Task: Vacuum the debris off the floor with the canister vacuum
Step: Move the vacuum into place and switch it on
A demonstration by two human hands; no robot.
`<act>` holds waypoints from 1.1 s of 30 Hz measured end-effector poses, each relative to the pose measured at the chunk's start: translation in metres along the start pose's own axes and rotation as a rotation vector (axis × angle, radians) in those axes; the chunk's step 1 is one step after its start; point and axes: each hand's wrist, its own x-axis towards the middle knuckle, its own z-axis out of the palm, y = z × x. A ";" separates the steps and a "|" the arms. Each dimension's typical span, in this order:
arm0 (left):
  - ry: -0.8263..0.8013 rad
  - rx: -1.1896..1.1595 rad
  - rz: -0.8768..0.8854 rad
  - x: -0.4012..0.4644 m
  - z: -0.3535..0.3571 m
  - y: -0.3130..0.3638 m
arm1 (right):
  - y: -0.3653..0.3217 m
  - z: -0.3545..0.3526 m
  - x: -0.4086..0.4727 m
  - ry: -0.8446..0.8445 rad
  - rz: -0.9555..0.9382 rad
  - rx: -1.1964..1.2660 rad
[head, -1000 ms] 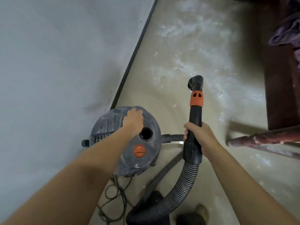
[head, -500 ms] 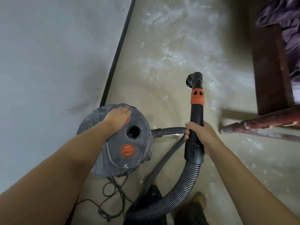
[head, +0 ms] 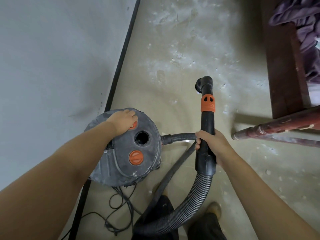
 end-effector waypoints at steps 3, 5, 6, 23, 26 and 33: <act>0.006 -0.161 -0.204 0.000 0.002 0.014 | 0.002 0.005 -0.003 0.001 0.002 0.004; 0.032 -0.296 -0.386 0.000 0.002 0.027 | 0.003 0.008 -0.003 0.008 -0.005 -0.010; 0.038 -0.364 -0.467 0.000 0.001 0.032 | 0.003 0.010 -0.003 0.012 -0.007 -0.016; 0.069 -0.371 -0.270 -0.090 0.033 0.117 | 0.011 0.029 -0.030 -0.017 -0.032 -0.049; -0.061 -0.250 -0.175 -0.090 0.027 0.107 | 0.014 0.030 -0.035 -0.025 -0.035 -0.046; -0.078 -0.059 0.106 -0.081 0.025 0.082 | 0.026 0.022 -0.042 -0.026 -0.016 -0.006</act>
